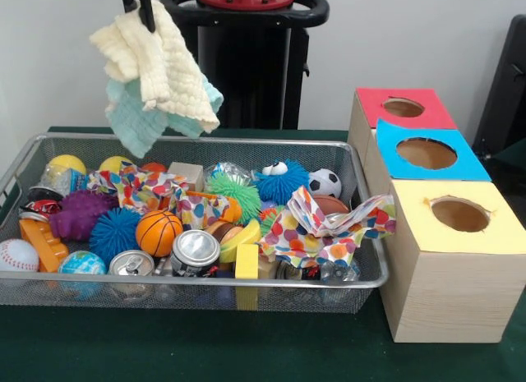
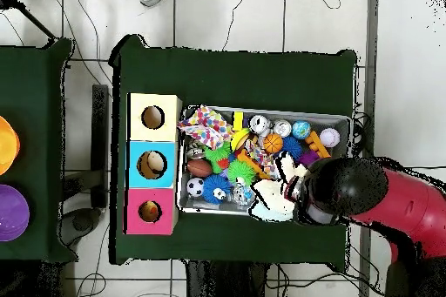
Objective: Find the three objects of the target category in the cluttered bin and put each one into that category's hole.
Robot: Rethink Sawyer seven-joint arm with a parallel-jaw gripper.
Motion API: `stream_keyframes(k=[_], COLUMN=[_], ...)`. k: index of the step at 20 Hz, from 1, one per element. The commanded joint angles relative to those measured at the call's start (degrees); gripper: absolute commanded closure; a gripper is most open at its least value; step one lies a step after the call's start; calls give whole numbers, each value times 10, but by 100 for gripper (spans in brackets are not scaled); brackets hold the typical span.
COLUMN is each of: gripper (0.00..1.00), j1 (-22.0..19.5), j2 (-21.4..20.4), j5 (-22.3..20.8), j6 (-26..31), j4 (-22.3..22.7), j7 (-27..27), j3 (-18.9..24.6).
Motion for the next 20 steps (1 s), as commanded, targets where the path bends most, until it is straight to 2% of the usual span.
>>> stream_keyframes(k=[1,5,10,15,20], gripper=[100,100,100,100,100], j1=[-23,-29,-32,-38,-46], j2=[11,27,59,90,93], j5=[-46,-54,-65,-74,-69], j6=[77,95,79,86,40], j4=[-56,-86,-110,-146,-117], j7=[-166,-162,-144,-137,-102], j3=[65,74,84,91,80])
